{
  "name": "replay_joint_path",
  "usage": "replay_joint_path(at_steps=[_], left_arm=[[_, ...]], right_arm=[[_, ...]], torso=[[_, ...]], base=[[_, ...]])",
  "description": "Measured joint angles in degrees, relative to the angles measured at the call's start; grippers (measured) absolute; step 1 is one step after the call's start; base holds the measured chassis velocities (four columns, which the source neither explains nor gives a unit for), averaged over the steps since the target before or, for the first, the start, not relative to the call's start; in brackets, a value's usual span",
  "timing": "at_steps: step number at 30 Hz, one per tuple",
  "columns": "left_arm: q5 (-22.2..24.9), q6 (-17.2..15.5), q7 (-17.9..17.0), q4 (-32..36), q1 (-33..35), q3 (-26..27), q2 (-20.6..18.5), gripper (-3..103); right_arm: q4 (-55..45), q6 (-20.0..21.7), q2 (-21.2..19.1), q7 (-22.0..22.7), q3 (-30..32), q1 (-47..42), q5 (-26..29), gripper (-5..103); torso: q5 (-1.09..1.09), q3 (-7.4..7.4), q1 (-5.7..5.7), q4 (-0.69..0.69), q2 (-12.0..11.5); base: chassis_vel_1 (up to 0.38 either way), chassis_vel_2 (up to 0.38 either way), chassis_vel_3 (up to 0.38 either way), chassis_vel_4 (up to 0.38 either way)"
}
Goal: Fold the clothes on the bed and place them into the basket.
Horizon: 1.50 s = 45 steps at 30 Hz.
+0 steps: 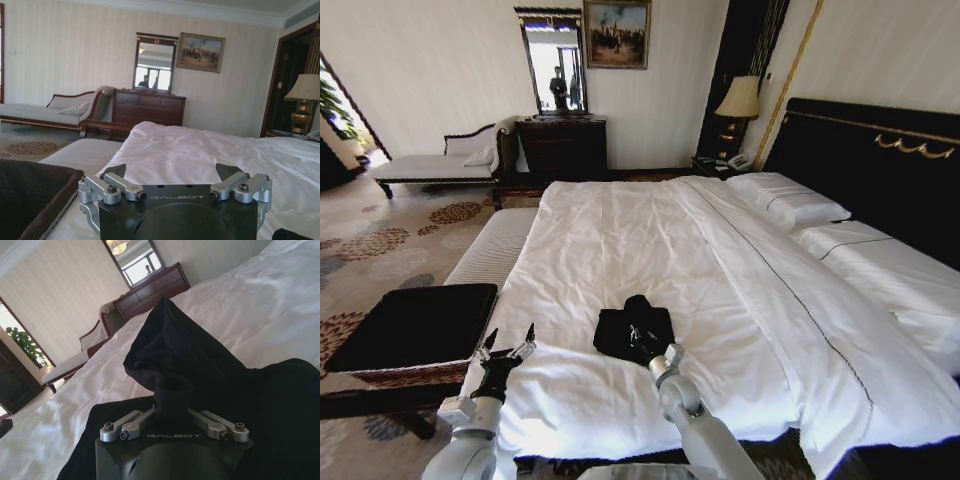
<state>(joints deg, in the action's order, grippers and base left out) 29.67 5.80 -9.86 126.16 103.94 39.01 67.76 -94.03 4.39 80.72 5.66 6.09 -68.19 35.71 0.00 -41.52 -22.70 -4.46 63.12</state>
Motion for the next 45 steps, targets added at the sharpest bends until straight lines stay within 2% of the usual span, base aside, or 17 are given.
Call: replay_joint_path(at_steps=[3,6,8,15,17,21,23,26,28,29,30,31,32,34,36,40,45], left_arm=[[-0.02,0.03,0.00,-0.14,-0.05,0.67,0.20,100],[0.27,0.04,-0.16,-0.49,-0.56,1.28,0.63,100],[0.35,0.04,-0.22,-0.48,-0.61,1.36,0.66,100],[0.44,0.01,-0.26,-0.29,-0.33,1.34,0.75,100],[0.46,0.01,-0.29,-0.26,-0.31,1.33,0.78,100],[0.68,-0.01,-0.31,-0.10,-0.20,1.40,0.83,100],[0.69,-0.01,-0.33,-0.10,-0.21,1.40,0.84,100],[0.70,-0.02,-0.39,-0.06,-0.25,0.78,0.94,100],[0.68,-0.02,-0.39,-0.04,-0.25,0.56,0.94,100],[0.47,-0.03,-0.39,0.00,-0.19,-0.03,0.96,100],[0.20,-0.05,-0.43,0.08,-0.12,-0.53,0.98,100],[-0.02,-0.05,-0.49,0.24,-0.02,-0.89,0.99,100],[-0.02,-0.05,-0.49,0.24,-0.02,-0.89,0.99,100],[-0.56,-0.10,-0.50,0.75,0.58,-1.76,1.13,100],[-1.12,-0.10,-0.45,0.92,1.20,-2.10,1.43,100],[-1.38,-0.08,-0.15,0.94,2.34,-2.10,2.11,100],[-1.10,-0.05,0.48,-0.10,3.25,-2.42,2.36,100]], right_arm=[[-0.01,0.01,-0.22,0.13,-0.41,-0.10,-0.11,0],[-0.46,0.05,-0.34,0.14,-0.97,-0.72,-0.49,14],[-0.95,0.12,-0.40,0.14,-1.24,-0.97,-0.51,14],[-4.91,0.42,-1.67,0.09,-4.13,-2.09,-1.89,47],[-6.12,0.44,-2.05,-0.08,-4.41,-2.63,-2.14,47],[-12.52,0.46,-4.41,-1.54,-3.95,-6.18,-2.97,68],[-13.28,0.40,-4.66,-1.71,-3.53,-6.58,-3.04,68],[-14.88,-1.49,-4.63,-0.66,0.76,-6.11,-3.19,85],[-13.88,-2.17,-4.29,0.05,1.60,-5.02,-3.66,85],[-9.39,-4.70,-3.46,1.46,2.97,-1.63,-6.62,95],[-5.38,-6.45,-2.98,2.14,3.36,0.86,-10.07,98],[-1.07,-8.08,-2.59,2.58,3.49,3.26,-14.13,98],[-1.07,-8.08,-2.59,2.58,3.49,3.26,-14.13,98],[7.21,-10.51,-1.78,2.90,2.61,7.62,-21.21,100],[12.10,-11.44,-1.06,2.90,0.77,10.18,-24.71,100],[15.70,-12.32,-0.04,2.37,-2.51,11.99,-28.16,100],[16.22,-12.44,0.03,1.98,-6.47,12.00,-29.46,100]], torso=[[0.00,0.00,0.00,0.00,0.00],[-0.01,0.00,0.01,0.00,0.00],[0.00,0.00,0.00,-0.01,0.00],[0.00,0.00,0.00,0.00,0.00],[0.00,0.00,0.00,0.01,0.00],[0.01,0.00,0.00,-0.01,0.00],[0.00,0.00,0.01,-0.01,0.00],[0.00,0.00,0.01,-0.02,0.01],[-0.01,0.00,0.01,-0.01,0.00],[0.00,0.00,0.01,-0.01,0.01],[0.00,0.00,0.01,0.00,0.00],[0.00,-0.01,0.01,0.01,0.00],[0.00,-0.01,0.01,0.01,0.00],[0.01,-0.02,-0.01,0.00,-0.01],[0.01,-0.02,0.00,0.00,-0.02],[0.00,-0.01,0.00,0.00,-0.01],[0.00,0.00,0.00,0.01,-0.01]], base=[[0.000,0.000,0.000,0.000],[0.000,0.000,0.000,0.000],[0.000,0.000,0.000,0.000],[0.000,0.000,0.000,0.000],[0.000,0.000,0.000,0.000],[0.000,0.000,0.000,0.000],[0.000,0.000,0.000,0.000],[0.000,0.000,0.000,0.000],[0.000,0.000,0.000,0.000],[0.000,0.000,0.000,0.000],[0.000,0.000,0.000,0.000],[0.000,0.000,0.000,0.000],[0.000,0.000,0.000,0.000],[0.000,0.000,0.000,0.000],[0.000,0.000,0.000,0.000],[0.000,0.000,0.000,0.000],[0.000,0.000,0.000,0.000]])
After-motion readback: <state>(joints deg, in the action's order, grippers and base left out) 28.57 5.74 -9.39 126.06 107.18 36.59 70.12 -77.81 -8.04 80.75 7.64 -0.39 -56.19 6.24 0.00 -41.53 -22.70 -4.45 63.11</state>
